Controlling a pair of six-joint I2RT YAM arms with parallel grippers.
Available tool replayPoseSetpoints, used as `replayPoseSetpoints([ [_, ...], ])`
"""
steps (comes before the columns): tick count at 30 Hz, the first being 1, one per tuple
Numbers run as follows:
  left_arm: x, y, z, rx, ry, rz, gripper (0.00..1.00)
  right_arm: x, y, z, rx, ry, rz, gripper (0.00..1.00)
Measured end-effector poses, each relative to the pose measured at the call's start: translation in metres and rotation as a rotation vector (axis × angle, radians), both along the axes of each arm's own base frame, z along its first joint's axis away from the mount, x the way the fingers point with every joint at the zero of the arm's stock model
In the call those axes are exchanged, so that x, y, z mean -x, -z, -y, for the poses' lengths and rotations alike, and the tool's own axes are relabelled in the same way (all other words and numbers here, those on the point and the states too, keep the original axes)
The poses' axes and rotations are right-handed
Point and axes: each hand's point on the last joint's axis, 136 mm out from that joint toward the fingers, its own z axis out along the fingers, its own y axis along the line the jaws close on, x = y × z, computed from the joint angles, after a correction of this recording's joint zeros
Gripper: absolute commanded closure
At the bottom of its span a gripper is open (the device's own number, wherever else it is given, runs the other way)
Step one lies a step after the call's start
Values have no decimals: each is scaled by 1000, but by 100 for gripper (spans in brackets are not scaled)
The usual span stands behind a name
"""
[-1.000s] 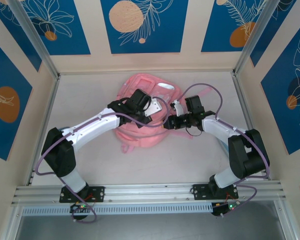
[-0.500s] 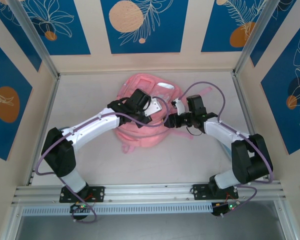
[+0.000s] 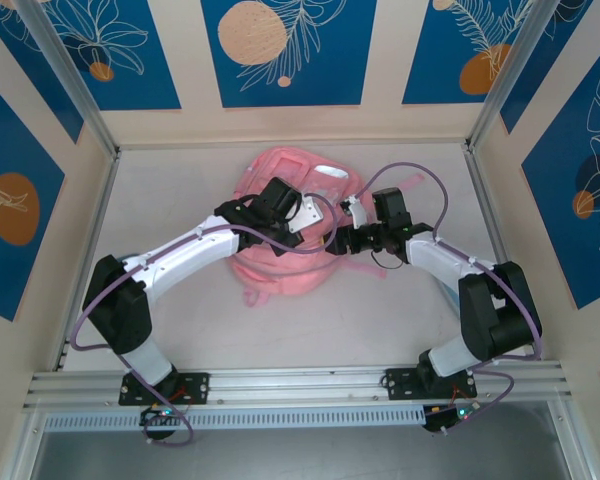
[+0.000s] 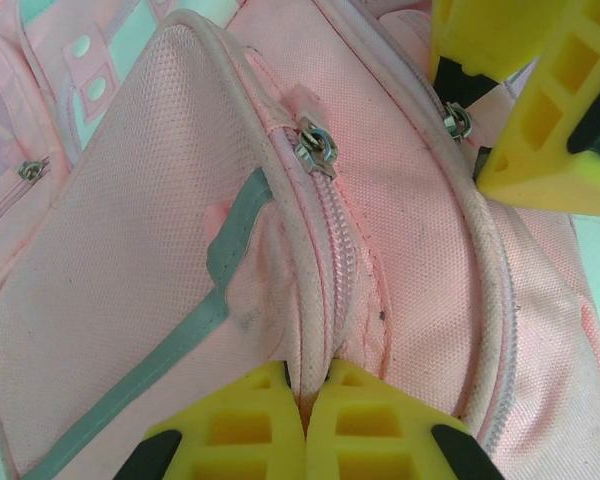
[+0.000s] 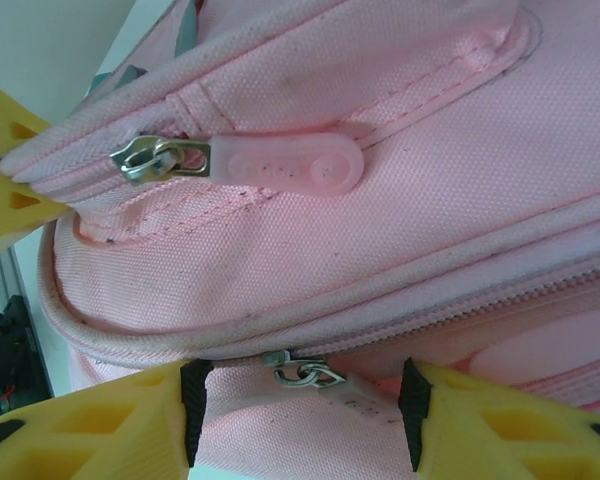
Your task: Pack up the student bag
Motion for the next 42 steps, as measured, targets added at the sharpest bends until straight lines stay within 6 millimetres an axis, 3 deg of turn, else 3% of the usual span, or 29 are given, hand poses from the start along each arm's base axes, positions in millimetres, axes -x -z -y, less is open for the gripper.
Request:
replayPoseSetpoints([
  [4, 0, -1, 0, 3, -3, 0, 100, 3, -2, -3, -19, -18, -15, 63],
  [8, -1, -1, 0, 3, -4, 1, 100, 6, -2, -4, -25, -27, -26, 66],
  [17, -2, -2, -1, 8, -11, -2, 100, 6, 0, -5, -10, -28, -19, 82],
  [20, -2, -2, 0, 11, -10, -3, 100, 6, 1, -6, 1, -25, -16, 82],
  [23, -2, -2, 0, 12, -10, -3, 100, 6, 2, -6, 7, -21, -15, 74],
  [31, -2, -4, 1, 17, -12, -1, 100, 5, 4, -6, 25, -9, -10, 99],
  [42, -4, -3, 8, 62, -43, -41, 100, 19, -13, -1, 144, 69, 52, 100],
])
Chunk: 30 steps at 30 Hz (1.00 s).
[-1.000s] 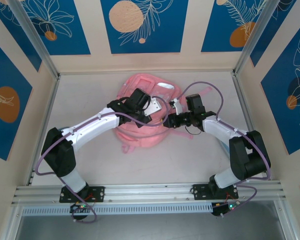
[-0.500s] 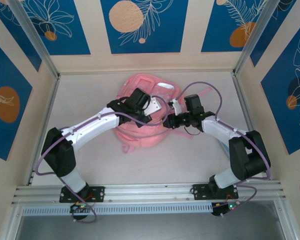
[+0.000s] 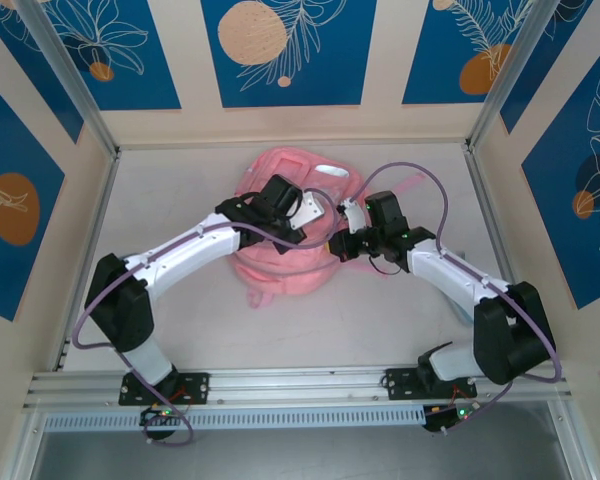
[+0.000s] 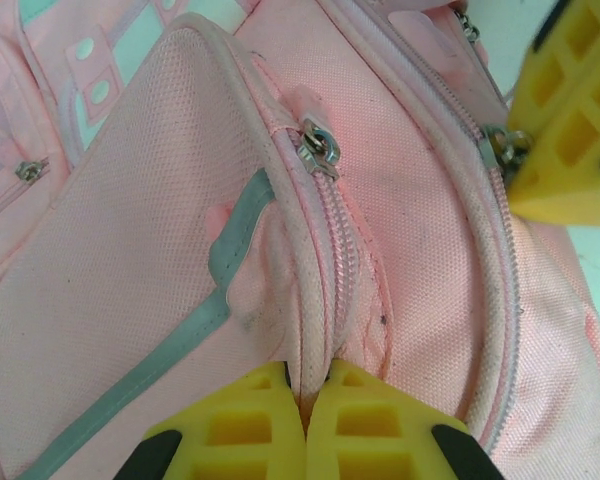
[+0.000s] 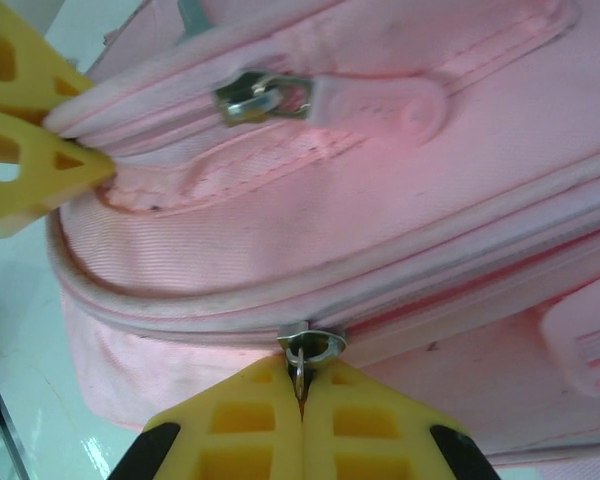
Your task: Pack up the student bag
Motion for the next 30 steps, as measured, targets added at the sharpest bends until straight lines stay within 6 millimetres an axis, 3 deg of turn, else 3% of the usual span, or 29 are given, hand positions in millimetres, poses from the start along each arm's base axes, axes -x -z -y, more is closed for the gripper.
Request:
replayPoseSetpoints([
  [7, -1, 5, 17, 85, -55, -94, 99, 34, 5, -28, -3, -45, -33, 100],
  [11, 0, 6, 26, 140, -95, -160, 75, 37, 5, -24, -11, 21, -27, 100],
  [15, -7, -3, 29, 241, -128, -206, 49, 30, -8, 0, -38, 138, -4, 100],
  [18, -13, -16, 24, 324, -141, -217, 39, 19, -24, 26, -80, 242, 15, 100],
  [20, -15, -25, 15, 346, -148, -201, 36, 11, -29, 45, -89, 312, 14, 100],
  [24, -15, -39, 1, 350, -113, -155, 36, 3, -20, 79, -60, 424, -40, 100],
  [30, -5, -27, 8, 320, 4, -189, 36, -4, -19, 90, -50, 456, -91, 100],
])
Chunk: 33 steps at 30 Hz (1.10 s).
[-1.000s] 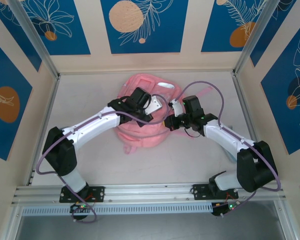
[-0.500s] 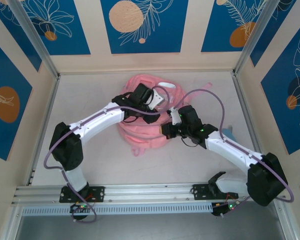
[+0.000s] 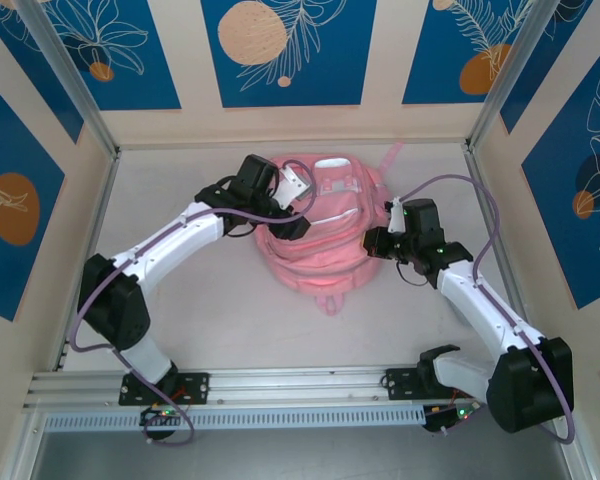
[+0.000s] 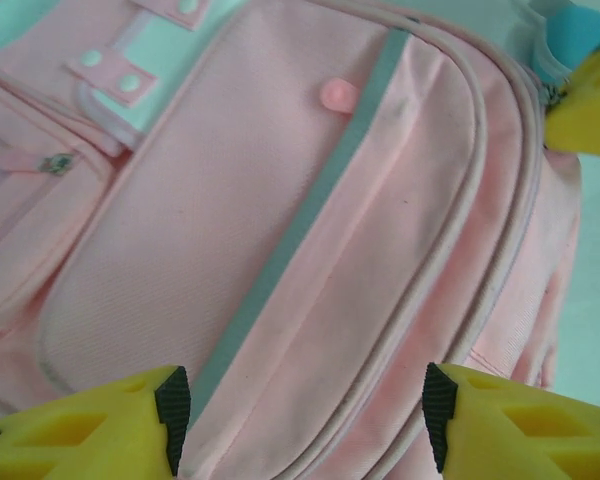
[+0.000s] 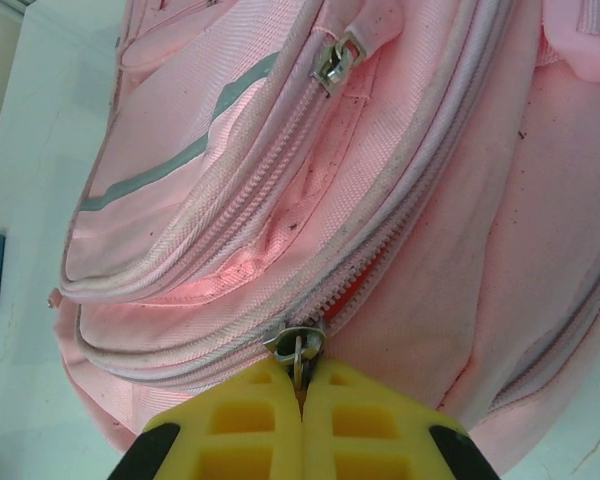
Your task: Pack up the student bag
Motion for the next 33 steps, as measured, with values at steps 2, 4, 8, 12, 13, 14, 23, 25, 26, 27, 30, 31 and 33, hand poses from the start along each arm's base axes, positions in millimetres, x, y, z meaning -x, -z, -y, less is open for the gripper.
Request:
replayPoseSetpoints([
  [2, 4, 10, 4, -6, 33, -30, 37, -1, -1, -1, -4, -7, -9, 100],
  [4, 7, 23, 7, -18, 63, -62, 38, -1, -2, -2, -9, -12, -18, 100],
  [8, 14, 41, 12, -44, 112, -97, 51, 0, -1, -1, -13, -13, -31, 100],
  [12, 19, 55, 14, -85, 146, -110, 57, 1, 0, -2, -20, -18, -42, 100],
  [13, 20, 58, 14, -90, 150, -112, 57, 1, 0, -2, -21, -18, -44, 100],
  [14, 20, 59, 15, -93, 154, -112, 57, 1, 0, -2, -23, -19, -44, 100],
  [23, 15, 66, 19, -132, 172, -89, 84, 3, 0, -3, -24, -26, -50, 100],
  [25, 14, 66, 20, -137, 171, -81, 92, 4, 1, -4, -20, -33, -52, 100],
  [26, 13, 66, 20, -139, 169, -74, 96, 5, 2, -4, -16, -36, -53, 100],
  [27, 12, 66, 21, -141, 165, -70, 98, 5, 3, -4, -12, -36, -53, 100],
  [30, 10, 66, 20, -144, 146, -67, 100, 7, 5, -7, 5, -45, -53, 100],
  [31, 10, 66, 20, -144, 139, -68, 100, 9, 6, -8, 12, -51, -54, 100],
  [33, 8, 65, 21, -140, 123, -67, 100, 13, 9, -14, 25, -67, -57, 100],
])
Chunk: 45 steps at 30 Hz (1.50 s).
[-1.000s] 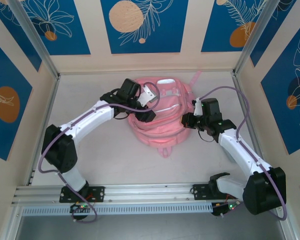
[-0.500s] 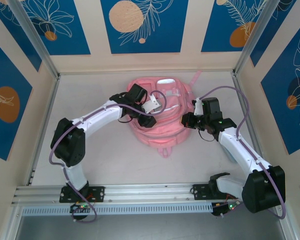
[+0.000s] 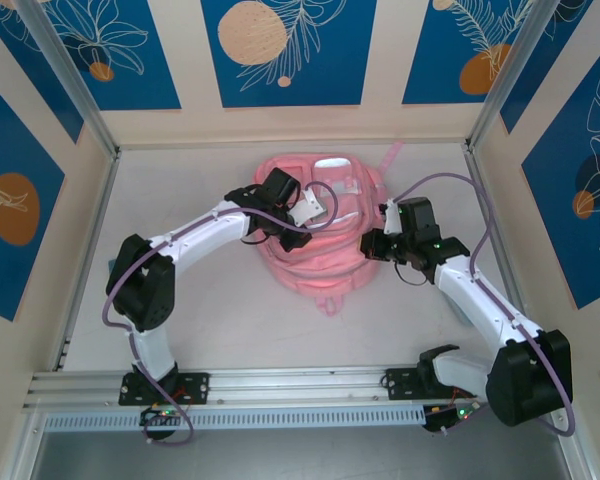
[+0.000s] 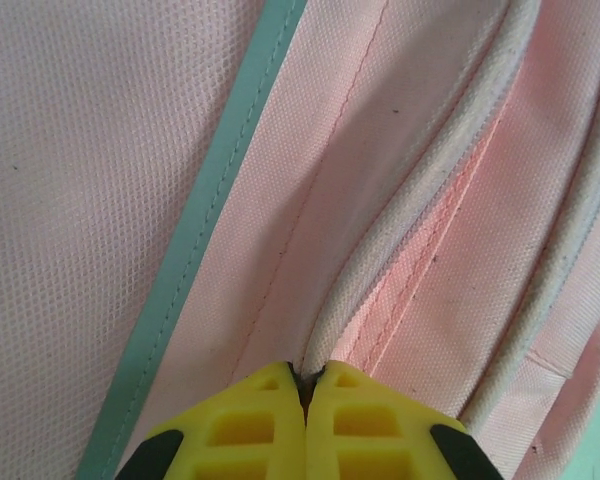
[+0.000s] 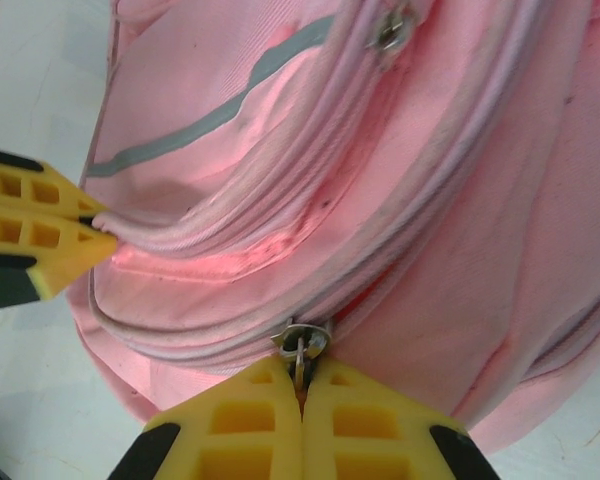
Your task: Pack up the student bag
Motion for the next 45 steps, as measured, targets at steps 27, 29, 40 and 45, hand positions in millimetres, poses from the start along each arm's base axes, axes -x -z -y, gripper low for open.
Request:
replayPoseSetpoints([
  [27, -9, 0, 13, 107, -153, -45, 100, 41, 37, -92, -14, 9, -82, 72],
  [29, -11, -3, 17, 128, -150, -25, 100, 43, 31, -77, -60, 61, -98, 59],
  [40, -14, -12, 19, 168, -160, 5, 100, 18, -9, -5, -347, 366, -160, 33],
  [45, -13, -14, 18, 175, -160, 13, 100, 3, -3, 7, -424, 416, -236, 35],
])
